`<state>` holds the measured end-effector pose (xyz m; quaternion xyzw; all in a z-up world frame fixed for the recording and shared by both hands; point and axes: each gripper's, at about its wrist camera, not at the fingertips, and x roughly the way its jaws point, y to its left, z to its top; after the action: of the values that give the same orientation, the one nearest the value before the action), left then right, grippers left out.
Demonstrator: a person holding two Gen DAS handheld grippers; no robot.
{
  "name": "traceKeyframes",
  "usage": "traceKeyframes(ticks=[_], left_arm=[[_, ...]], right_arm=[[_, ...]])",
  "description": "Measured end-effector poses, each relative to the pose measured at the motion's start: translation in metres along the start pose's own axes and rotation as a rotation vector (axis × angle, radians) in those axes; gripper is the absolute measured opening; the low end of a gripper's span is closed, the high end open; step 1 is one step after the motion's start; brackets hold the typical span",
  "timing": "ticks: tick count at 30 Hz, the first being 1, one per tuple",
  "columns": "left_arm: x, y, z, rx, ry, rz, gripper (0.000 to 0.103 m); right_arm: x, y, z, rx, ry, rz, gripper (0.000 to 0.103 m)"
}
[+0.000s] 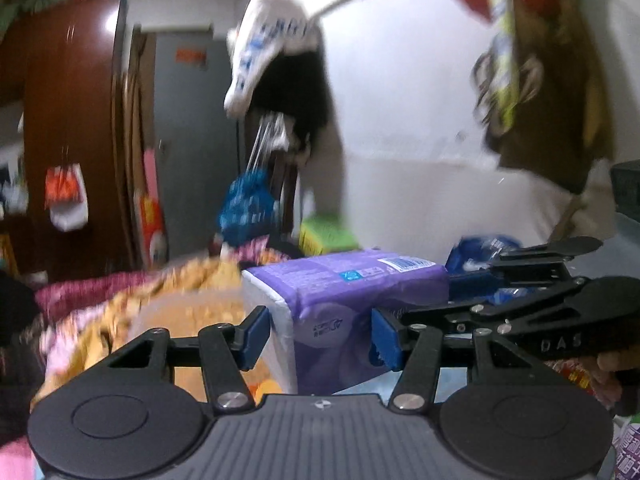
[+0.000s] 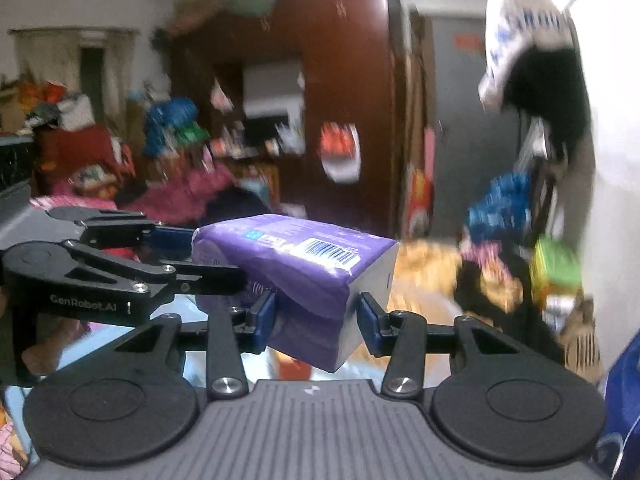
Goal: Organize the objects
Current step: 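Carry the purple tissue pack over the basket and release it, then grasp the plush toy between both tools and lift it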
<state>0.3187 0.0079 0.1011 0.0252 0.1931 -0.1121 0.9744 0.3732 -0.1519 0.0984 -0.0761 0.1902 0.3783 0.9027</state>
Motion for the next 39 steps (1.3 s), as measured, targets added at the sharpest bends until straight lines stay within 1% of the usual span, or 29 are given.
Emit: traceKeyframes(ticks=[3, 6, 8, 11, 13, 14, 15, 16, 18, 20, 22, 23, 25, 27, 29, 31, 32, 34, 36, 37, 38, 39], left_arm=[[0.022, -0.002, 0.000, -0.006, 0.047, 0.025, 0.059], [0.025, -0.005, 0.001, -0.004, 0.046, 0.043, 0.059], [0.030, -0.005, 0.001, -0.011, 0.047, 0.041, 0.059], [0.033, -0.003, 0.000, -0.026, 0.046, 0.050, 0.059], [0.026, -0.006, -0.004, 0.008, 0.032, 0.085, 0.065], [0.017, -0.007, -0.005, 0.026, 0.015, 0.114, 0.072], [0.006, -0.009, -0.007, 0.040, -0.007, 0.135, 0.078], [-0.011, -0.010, -0.010, 0.048, -0.037, 0.139, 0.080], [-0.042, -0.009, -0.018, 0.031, -0.078, 0.117, 0.088], [-0.078, -0.008, -0.035, 0.001, -0.106, 0.103, 0.091], [-0.111, -0.007, -0.056, -0.015, -0.133, 0.123, 0.091], [-0.127, -0.007, -0.070, -0.027, -0.150, 0.141, 0.091], [-0.152, -0.002, -0.095, -0.051, -0.169, 0.154, 0.091], [-0.167, 0.004, -0.118, -0.075, -0.173, 0.143, 0.091], [-0.174, 0.014, -0.137, -0.111, -0.161, 0.134, 0.091], [-0.172, 0.021, -0.149, -0.119, -0.159, 0.139, 0.091], [-0.170, 0.024, -0.152, -0.114, -0.150, 0.149, 0.091], [-0.162, 0.031, -0.157, -0.125, -0.139, 0.166, 0.091], [-0.154, 0.039, -0.159, -0.148, -0.126, 0.160, 0.088], [-0.151, 0.044, -0.160, -0.166, -0.119, 0.156, 0.088], [-0.149, 0.048, -0.161, -0.181, -0.115, 0.150, 0.086], [-0.149, 0.053, -0.165, -0.197, -0.114, 0.145, 0.082]], right_arm=[[0.025, -0.011, -0.010, 0.047, 0.067, -0.022, 0.047], [0.033, -0.015, -0.014, 0.069, 0.097, -0.030, 0.047], [0.029, -0.016, -0.019, 0.058, 0.100, -0.043, 0.047], [0.026, -0.020, -0.010, 0.045, 0.097, -0.071, 0.047], [0.021, -0.015, -0.009, 0.040, 0.075, -0.083, 0.049], [0.018, -0.012, -0.008, 0.032, 0.068, -0.104, 0.058], [0.011, -0.010, -0.009, 0.019, 0.045, -0.128, 0.072], [0.000, -0.009, -0.010, 0.022, 0.015, -0.141, 0.079], [-0.029, -0.006, -0.017, 0.059, -0.071, -0.135, 0.103], [-0.055, -0.005, -0.030, 0.099, -0.141, -0.095, 0.103], [-0.081, 0.001, -0.054, 0.136, -0.182, -0.049, 0.103], [-0.088, 0.005, -0.066, 0.153, -0.191, -0.041, 0.103], [-0.097, 0.015, -0.092, 0.197, -0.175, -0.062, 0.103], [-0.100, 0.025, -0.114, 0.241, -0.152, -0.065, 0.103], [-0.096, 0.038, -0.129, 0.258, -0.154, -0.002, 0.103], [-0.087, 0.060, -0.135, 0.257, -0.151, 0.068, 0.103], [-0.082, 0.070, -0.134, 0.240, -0.148, 0.084, 0.103], [-0.071, 0.100, -0.132, 0.138, -0.153, 0.090, 0.099], [-0.061, 0.119, -0.126, 0.066, -0.154, 0.085, 0.090], [-0.057, 0.121, -0.126, 0.046, -0.141, 0.100, 0.087], [-0.051, 0.127, -0.124, 0.030, -0.122, 0.110, 0.081], [-0.043, 0.132, -0.121, 0.013, -0.101, 0.115, 0.077]])
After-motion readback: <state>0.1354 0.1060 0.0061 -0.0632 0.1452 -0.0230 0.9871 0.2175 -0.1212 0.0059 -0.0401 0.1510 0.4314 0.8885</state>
